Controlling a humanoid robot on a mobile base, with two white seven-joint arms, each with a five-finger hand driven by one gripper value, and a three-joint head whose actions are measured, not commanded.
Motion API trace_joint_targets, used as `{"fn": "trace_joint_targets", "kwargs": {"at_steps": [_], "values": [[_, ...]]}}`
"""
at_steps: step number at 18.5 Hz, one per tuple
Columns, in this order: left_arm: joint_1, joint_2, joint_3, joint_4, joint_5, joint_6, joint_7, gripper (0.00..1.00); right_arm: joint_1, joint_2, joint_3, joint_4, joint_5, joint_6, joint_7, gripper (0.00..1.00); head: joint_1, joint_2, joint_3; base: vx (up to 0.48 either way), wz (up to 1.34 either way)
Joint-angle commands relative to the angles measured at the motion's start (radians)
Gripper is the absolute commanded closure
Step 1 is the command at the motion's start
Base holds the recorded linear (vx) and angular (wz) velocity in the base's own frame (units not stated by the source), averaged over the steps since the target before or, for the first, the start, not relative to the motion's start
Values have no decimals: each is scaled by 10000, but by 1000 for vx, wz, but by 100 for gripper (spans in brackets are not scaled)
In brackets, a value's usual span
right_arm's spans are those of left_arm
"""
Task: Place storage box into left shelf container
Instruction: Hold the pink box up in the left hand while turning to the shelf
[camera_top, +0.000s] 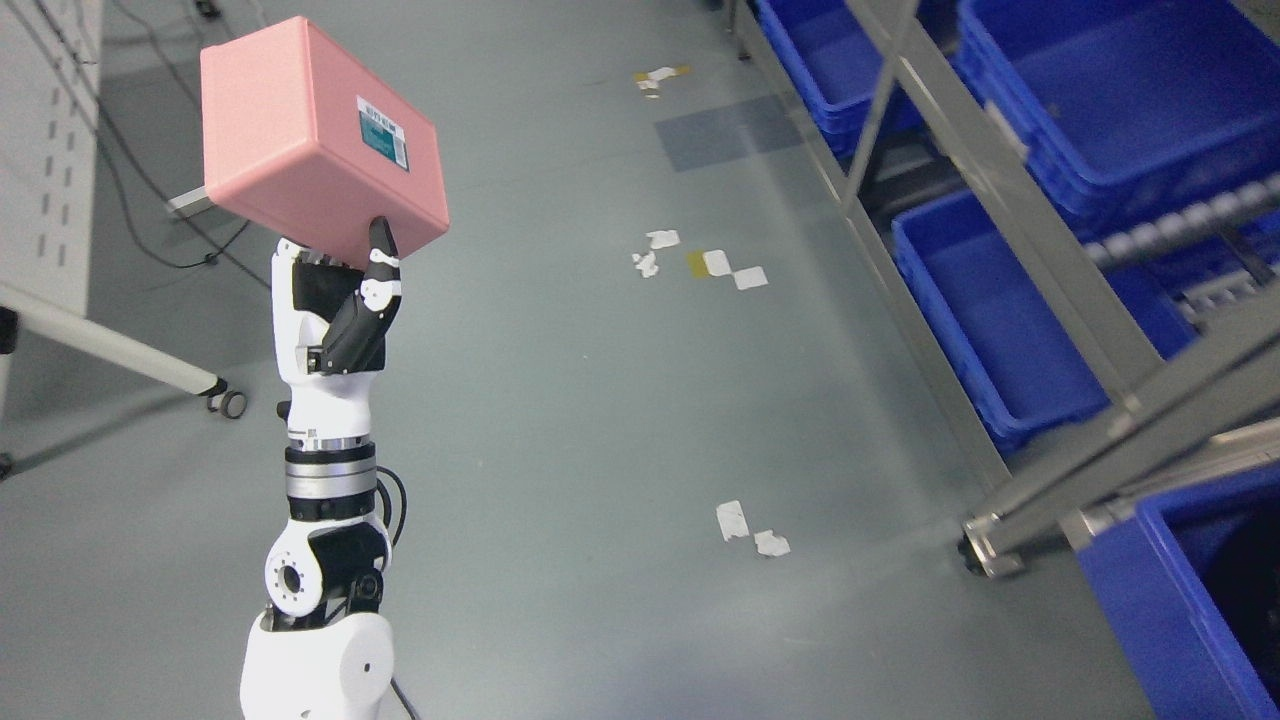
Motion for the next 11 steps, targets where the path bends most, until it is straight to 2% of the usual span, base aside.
{"fn": "trace_joint_targets", "kwargs": {"at_steps": [1, 5, 11], "values": [[992, 149, 718, -363, -103, -272, -241, 95, -28, -175, 0, -174, -215, 2, 20, 0, 0, 0, 0, 347, 862], [1038, 149, 703, -378, -133, -641, -472, 95, -43, -175, 0, -174, -215, 2, 20, 0, 0, 0, 0, 404, 526], [1069, 149, 933, -378, -210, -610, -472, 95, -28, -175, 0, -174, -215, -13, 20, 0, 0, 0, 0, 433, 183]]}}
